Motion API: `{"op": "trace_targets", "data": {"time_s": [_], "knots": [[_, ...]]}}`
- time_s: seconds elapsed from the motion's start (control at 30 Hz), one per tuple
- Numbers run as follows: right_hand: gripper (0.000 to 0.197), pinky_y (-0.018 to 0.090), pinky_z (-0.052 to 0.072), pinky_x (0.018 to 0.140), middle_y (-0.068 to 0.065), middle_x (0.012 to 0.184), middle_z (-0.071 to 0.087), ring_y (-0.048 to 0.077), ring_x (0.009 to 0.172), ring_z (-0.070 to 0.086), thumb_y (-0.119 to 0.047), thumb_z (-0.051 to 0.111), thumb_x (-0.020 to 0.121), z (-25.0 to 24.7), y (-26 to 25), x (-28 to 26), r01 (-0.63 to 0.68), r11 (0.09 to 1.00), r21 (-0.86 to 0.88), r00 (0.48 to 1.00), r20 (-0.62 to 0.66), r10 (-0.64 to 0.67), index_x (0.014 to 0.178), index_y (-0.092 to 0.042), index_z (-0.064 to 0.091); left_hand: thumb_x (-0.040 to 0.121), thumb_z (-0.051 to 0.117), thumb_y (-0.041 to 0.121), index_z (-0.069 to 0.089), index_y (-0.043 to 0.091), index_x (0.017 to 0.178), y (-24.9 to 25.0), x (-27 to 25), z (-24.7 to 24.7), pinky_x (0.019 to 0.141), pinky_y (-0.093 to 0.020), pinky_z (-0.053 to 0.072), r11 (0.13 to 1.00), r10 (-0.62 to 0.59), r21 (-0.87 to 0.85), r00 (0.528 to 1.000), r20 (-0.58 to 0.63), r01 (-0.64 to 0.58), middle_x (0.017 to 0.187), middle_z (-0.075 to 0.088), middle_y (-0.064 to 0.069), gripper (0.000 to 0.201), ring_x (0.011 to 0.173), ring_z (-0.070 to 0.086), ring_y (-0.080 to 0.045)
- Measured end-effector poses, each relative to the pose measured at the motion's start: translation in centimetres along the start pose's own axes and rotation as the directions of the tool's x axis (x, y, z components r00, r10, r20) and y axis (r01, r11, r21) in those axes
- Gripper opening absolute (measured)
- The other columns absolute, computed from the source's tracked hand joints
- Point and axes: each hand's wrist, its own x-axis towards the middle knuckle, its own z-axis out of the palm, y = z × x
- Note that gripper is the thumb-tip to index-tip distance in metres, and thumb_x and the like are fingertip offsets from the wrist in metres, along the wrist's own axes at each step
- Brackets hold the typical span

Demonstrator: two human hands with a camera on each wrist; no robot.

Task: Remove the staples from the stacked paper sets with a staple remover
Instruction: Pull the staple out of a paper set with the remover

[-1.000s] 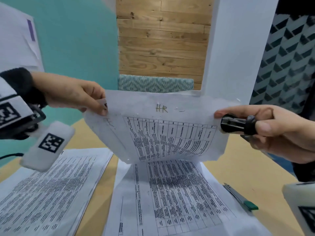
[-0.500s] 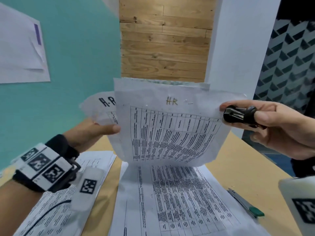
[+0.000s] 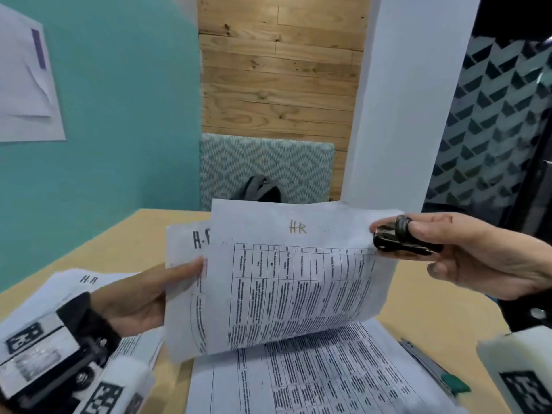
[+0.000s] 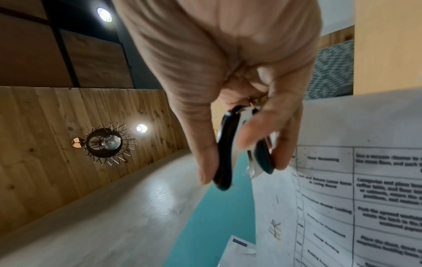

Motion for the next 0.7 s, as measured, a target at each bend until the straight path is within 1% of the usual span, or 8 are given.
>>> {"op": "trace_targets", "data": {"time_s": [0.07,0.17,0.23,0.33,0.4,0.53,0.63,0.7], "knots": [[0.081,0.012,0.043,0.035,0.012,0.099,0.072,0.014,0.083,0.072,-0.031,0.096,0.019,0.0,0.3,0.1,-0.004,1.0,0.013,1.0,-0.013,0.004,0.092,-0.004,0.075,-0.001,0.093,0.036,0.079,0.015,0.076,0.6,-1.0,-0.9,0.052,-0.036,0.057,0.999,0.044,0.009,0.996,-0.079,-0.044,0.09,0.073,-0.015,0.081,0.075,0.072,-0.027],[0.079,0.011,0.042,0.034,0.011,0.097,0.073,0.015,0.083,0.072,-0.032,0.096,0.018,0.4,0.2,0.0,-0.001,1.0,0.009,1.0,-0.001,0.001,0.089,-0.004,0.076,0.01,0.085,0.065,0.074,0.031,0.098,3.7,-1.9,-0.6,0.07,-0.039,0.058,0.947,0.196,0.263,0.981,-0.019,-0.184,0.112,0.069,-0.009,0.095,0.1,0.066,-0.029],[0.078,0.011,0.041,0.034,0.01,0.098,0.073,0.014,0.084,0.071,-0.033,0.096,0.019,0.8,0.0,0.0,-0.008,1.0,-0.017,1.0,0.014,0.008,0.088,-0.005,0.076,0.015,0.073,0.08,0.069,0.04,0.104,6.6,-2.2,1.0,0.077,-0.041,0.055,0.837,0.347,0.454,0.938,-0.009,-0.305,0.114,0.069,0.003,0.098,0.103,0.066,-0.019],[0.076,0.01,0.041,0.035,0.01,0.098,0.073,0.012,0.084,0.071,-0.035,0.095,0.021,1.1,-0.1,0.0,-0.014,0.999,-0.047,1.0,0.022,0.015,0.089,-0.007,0.076,0.025,0.058,0.092,0.057,0.053,0.109,10.4,-2.9,3.3,0.09,-0.037,0.043,0.484,0.488,0.824,0.872,0.025,-0.295,0.109,0.065,0.026,0.092,0.103,0.061,0.003],[0.076,0.011,0.042,0.035,0.01,0.098,0.073,0.012,0.082,0.071,-0.035,0.095,0.021,1.2,-0.2,0.0,-0.017,0.999,-0.043,1.0,0.01,0.017,0.089,-0.007,0.076,0.042,0.049,0.094,0.051,0.059,0.113,11.3,-3.0,5.0,0.092,-0.033,0.042,0.185,0.475,0.965,0.877,0.076,-0.184,0.113,0.06,0.032,0.079,0.104,0.054,0.015],[0.077,0.01,0.041,0.034,0.009,0.097,0.073,0.016,0.081,0.072,-0.034,0.095,0.017,1.5,-0.1,-0.1,-0.008,1.0,-0.015,1.0,-0.016,0.008,0.087,-0.007,0.077,0.053,0.041,0.089,0.055,0.041,0.111,9.4,-0.6,9.7,0.076,-0.015,0.044,-0.141,0.322,0.99,0.946,0.029,0.018,0.106,0.059,0.023,0.077,0.099,0.054,0.006],[0.077,0.01,0.041,0.034,0.009,0.096,0.073,0.017,0.081,0.072,-0.033,0.095,0.016,1.5,0.1,-0.1,-0.01,1.0,0.003,1.0,-0.011,0.01,0.086,-0.007,0.077,0.065,0.051,0.069,0.057,0.028,0.096,7.6,1.9,11.1,0.073,-0.028,0.048,-0.136,0.244,0.991,0.969,0.028,0.005,0.091,0.06,0.013,0.052,0.083,0.057,-0.007],[0.075,0.011,0.042,0.034,0.011,0.096,0.073,0.016,0.081,0.072,-0.033,0.095,0.019,1.5,0.3,-0.1,-0.019,1.0,-0.003,1.0,0.006,0.019,0.087,-0.007,0.076,0.073,0.061,0.054,0.063,0.02,0.088,6.9,3.1,11.1,0.065,-0.029,0.046,0.016,0.22,0.998,0.974,0.055,-0.06,0.08,0.065,0.006,0.037,0.072,0.059,-0.012]]}}
